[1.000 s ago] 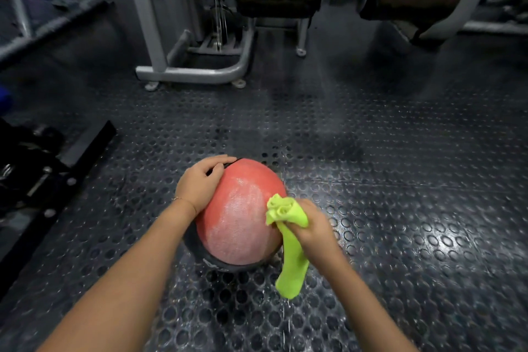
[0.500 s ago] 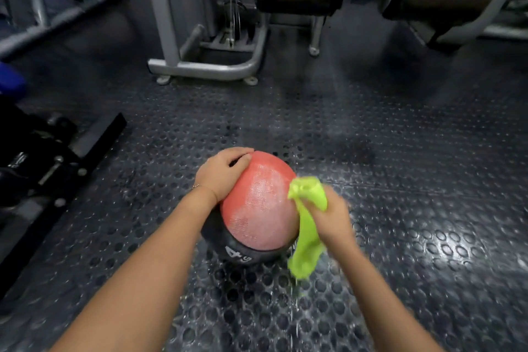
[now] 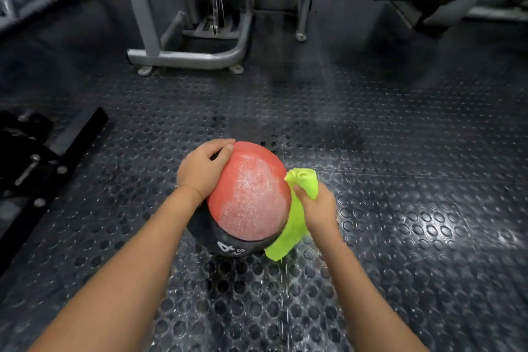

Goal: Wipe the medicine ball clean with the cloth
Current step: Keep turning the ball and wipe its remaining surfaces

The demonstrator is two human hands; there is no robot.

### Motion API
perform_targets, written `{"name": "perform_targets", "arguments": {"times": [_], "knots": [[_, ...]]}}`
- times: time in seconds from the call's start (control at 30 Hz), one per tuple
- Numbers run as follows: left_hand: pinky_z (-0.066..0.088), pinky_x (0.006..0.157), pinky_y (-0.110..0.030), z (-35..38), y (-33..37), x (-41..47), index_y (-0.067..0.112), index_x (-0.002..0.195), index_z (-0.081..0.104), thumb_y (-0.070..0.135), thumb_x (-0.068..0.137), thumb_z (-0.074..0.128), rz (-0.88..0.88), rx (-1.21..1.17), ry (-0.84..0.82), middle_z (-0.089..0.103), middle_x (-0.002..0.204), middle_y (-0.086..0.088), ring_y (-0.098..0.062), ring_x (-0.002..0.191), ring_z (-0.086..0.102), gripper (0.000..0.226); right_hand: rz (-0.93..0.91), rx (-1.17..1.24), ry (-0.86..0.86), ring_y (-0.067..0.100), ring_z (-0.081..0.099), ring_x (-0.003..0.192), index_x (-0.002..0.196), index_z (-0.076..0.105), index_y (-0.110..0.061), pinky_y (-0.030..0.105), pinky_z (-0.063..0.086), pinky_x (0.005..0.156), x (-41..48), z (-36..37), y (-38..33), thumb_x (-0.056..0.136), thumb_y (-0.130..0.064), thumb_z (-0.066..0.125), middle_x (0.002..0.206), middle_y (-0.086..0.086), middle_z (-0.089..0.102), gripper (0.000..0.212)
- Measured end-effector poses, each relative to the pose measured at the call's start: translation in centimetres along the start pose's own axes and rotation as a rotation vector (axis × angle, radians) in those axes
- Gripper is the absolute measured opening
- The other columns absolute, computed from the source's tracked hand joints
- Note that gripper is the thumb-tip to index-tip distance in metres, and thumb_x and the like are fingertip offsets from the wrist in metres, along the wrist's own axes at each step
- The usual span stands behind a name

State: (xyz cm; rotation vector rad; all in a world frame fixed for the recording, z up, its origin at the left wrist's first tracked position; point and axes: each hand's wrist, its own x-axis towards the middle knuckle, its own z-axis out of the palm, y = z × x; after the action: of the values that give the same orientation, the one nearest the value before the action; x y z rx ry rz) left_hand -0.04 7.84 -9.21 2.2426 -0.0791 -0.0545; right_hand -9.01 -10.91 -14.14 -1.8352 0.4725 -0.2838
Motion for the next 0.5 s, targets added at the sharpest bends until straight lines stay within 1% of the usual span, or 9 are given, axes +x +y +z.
{"name": "perform_targets", "arguments": {"times": [0.07, 0.1, 0.17, 0.23, 0.27, 0.33, 0.4, 0.43, 0.5], "knots": [[0.035, 0.092, -0.025, 0.0, -0.2, -0.1, 0.041, 0.114, 0.063, 0.044, 0.094, 0.045, -0.046, -0.026, 0.025, 0.057, 0.128, 0.02, -0.006, 0.121, 0.049, 0.028, 0.007, 0.017, 0.028, 0.021, 0.056, 0.082, 0.085, 0.063, -0.014, 0.011, 0.038, 0.063, -0.2, 0.6, 0.1, 0.084, -0.017, 0.063, 0.087, 0.007, 0.06, 0.003], [0.035, 0.092, -0.025, -0.1, -0.3, -0.1, 0.042, 0.114, 0.063, 0.045, 0.094, 0.044, -0.065, -0.034, 0.037, 0.057, 0.128, 0.02, -0.007, 0.121, 0.049, 0.027, -0.036, 0.036, 0.04, 0.018, 0.056, 0.08, 0.082, 0.062, -0.02, 0.007, 0.037, 0.064, -1.2, 0.9, -0.3, 0.082, -0.019, 0.063, 0.087, 0.005, 0.06, 0.001], [0.035, 0.091, -0.024, -0.5, -0.5, 0.2, 0.042, 0.114, 0.063, 0.045, 0.094, 0.044, -0.085, -0.039, 0.049, 0.058, 0.128, 0.019, -0.008, 0.121, 0.049, 0.028, -0.08, 0.062, 0.019, 0.001, 0.056, 0.081, 0.083, 0.058, -0.032, 0.004, 0.037, 0.067, -3.8, 1.3, -1.0, 0.083, -0.013, 0.063, 0.089, -0.001, 0.059, 0.02], [0.034, 0.091, -0.023, -0.8, -0.7, 0.2, 0.042, 0.113, 0.064, 0.043, 0.095, 0.043, -0.075, -0.058, 0.052, 0.058, 0.128, 0.019, -0.005, 0.117, 0.049, 0.028, -0.089, 0.068, -0.015, -0.007, 0.054, 0.081, 0.085, 0.058, -0.034, 0.003, 0.038, 0.067, -5.3, 1.5, -1.2, 0.085, -0.007, 0.061, 0.092, -0.006, 0.058, 0.027], [0.034, 0.091, -0.023, -0.8, -0.8, 0.0, 0.042, 0.112, 0.064, 0.042, 0.095, 0.042, -0.067, -0.069, 0.057, 0.058, 0.127, 0.02, -0.003, 0.115, 0.048, 0.028, -0.069, 0.068, -0.004, -0.005, 0.055, 0.081, 0.085, 0.058, -0.034, 0.006, 0.041, 0.067, -5.2, 1.7, -1.2, 0.086, -0.009, 0.061, 0.093, -0.005, 0.059, 0.025], [0.036, 0.092, -0.024, -0.8, -1.0, -0.3, 0.043, 0.111, 0.064, 0.04, 0.096, 0.041, -0.057, -0.07, 0.077, 0.058, 0.126, 0.02, -0.004, 0.115, 0.049, 0.028, 0.057, 0.128, 0.101, 0.011, 0.058, 0.082, 0.086, 0.06, -0.026, 0.022, 0.048, 0.073, -3.6, 2.1, -0.5, 0.084, -0.02, 0.062, 0.092, 0.004, 0.062, 0.007], [0.037, 0.092, -0.026, -0.5, -1.1, -0.7, 0.042, 0.111, 0.064, 0.038, 0.096, 0.041, -0.062, -0.058, 0.105, 0.059, 0.127, 0.018, -0.007, 0.118, 0.05, 0.028, 0.178, 0.133, 0.196, 0.026, 0.059, 0.083, 0.089, 0.062, -0.009, 0.036, 0.047, 0.075, -2.2, 2.3, 0.2, 0.079, -0.027, 0.06, 0.09, 0.014, 0.063, 0.021], [0.038, 0.091, -0.027, -0.4, -1.0, -0.7, 0.041, 0.112, 0.065, 0.038, 0.096, 0.04, -0.068, -0.05, 0.117, 0.059, 0.127, 0.017, -0.009, 0.118, 0.051, 0.029, 0.203, 0.142, 0.217, 0.029, 0.06, 0.084, 0.091, 0.061, -0.006, 0.036, 0.047, 0.074, -2.3, 2.5, 0.1, 0.081, -0.024, 0.061, 0.09, 0.015, 0.063, 0.021], [0.039, 0.09, -0.028, -0.4, -0.6, -0.5, 0.041, 0.113, 0.064, 0.04, 0.096, 0.039, -0.088, -0.034, 0.126, 0.059, 0.128, 0.016, -0.011, 0.12, 0.051, 0.03, 0.174, 0.173, 0.216, 0.024, 0.058, 0.083, 0.091, 0.06, -0.009, 0.031, 0.045, 0.07, -4.1, 2.8, -0.6, 0.086, -0.013, 0.06, 0.088, 0.008, 0.061, 0.007]]}}
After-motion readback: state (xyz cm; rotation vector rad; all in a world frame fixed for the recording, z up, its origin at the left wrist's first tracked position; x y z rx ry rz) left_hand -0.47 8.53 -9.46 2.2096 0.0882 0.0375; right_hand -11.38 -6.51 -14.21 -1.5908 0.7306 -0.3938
